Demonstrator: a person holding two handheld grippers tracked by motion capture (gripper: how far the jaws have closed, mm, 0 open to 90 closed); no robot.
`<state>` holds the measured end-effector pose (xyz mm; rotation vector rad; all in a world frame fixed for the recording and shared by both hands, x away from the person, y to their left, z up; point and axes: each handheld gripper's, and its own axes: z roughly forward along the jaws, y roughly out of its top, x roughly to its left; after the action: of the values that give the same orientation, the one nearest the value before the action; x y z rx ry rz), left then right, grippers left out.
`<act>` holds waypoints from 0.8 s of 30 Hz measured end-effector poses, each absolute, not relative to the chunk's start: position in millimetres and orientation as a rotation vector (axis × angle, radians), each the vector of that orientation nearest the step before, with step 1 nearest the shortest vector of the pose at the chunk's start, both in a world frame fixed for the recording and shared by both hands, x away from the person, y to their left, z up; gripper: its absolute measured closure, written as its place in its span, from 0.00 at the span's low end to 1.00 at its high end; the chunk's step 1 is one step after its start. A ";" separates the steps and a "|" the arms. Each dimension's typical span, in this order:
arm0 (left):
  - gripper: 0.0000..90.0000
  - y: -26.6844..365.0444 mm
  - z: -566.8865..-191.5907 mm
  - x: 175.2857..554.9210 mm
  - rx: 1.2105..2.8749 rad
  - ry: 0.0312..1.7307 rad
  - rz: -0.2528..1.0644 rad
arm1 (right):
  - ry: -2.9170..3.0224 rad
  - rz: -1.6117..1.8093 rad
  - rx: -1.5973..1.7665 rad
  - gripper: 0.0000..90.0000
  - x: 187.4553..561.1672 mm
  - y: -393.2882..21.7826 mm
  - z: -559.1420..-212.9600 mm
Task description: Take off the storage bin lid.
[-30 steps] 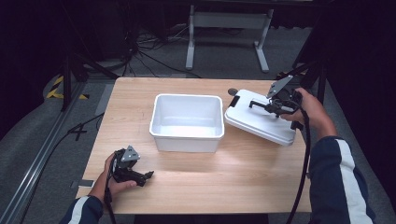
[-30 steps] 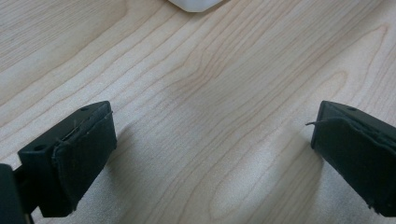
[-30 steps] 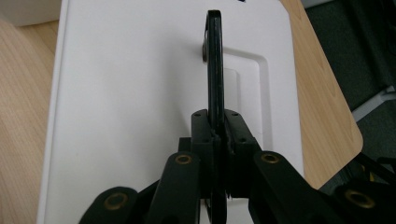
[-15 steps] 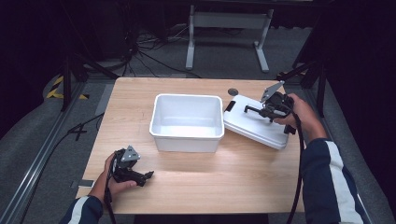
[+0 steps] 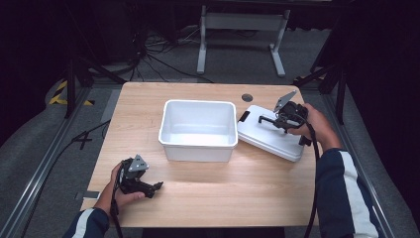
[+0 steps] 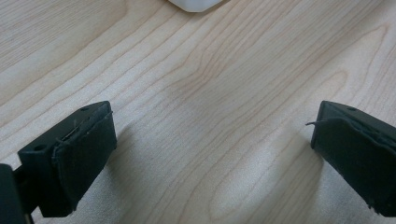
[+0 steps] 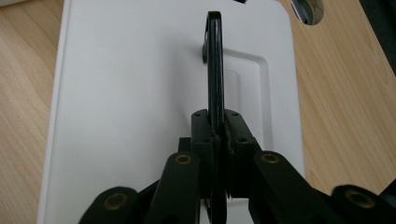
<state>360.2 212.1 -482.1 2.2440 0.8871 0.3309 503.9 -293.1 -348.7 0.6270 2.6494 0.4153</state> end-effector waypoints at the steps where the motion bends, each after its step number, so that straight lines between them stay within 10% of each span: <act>1: 0.01 212.1 -482.1 360.2 2.244 0.886 0.331 | 2.649 0.413 0.637 0.94 503.9 -293.1 -349.7; 24: 0.01 212.2 -482.0 360.3 2.245 0.884 0.330 | 2.644 0.422 0.687 0.88 505.1 -296.5 -357.0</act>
<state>360.3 212.2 -482.0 2.2454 0.8843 0.3295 505.1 -296.5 -357.0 0.6869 2.6437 0.4224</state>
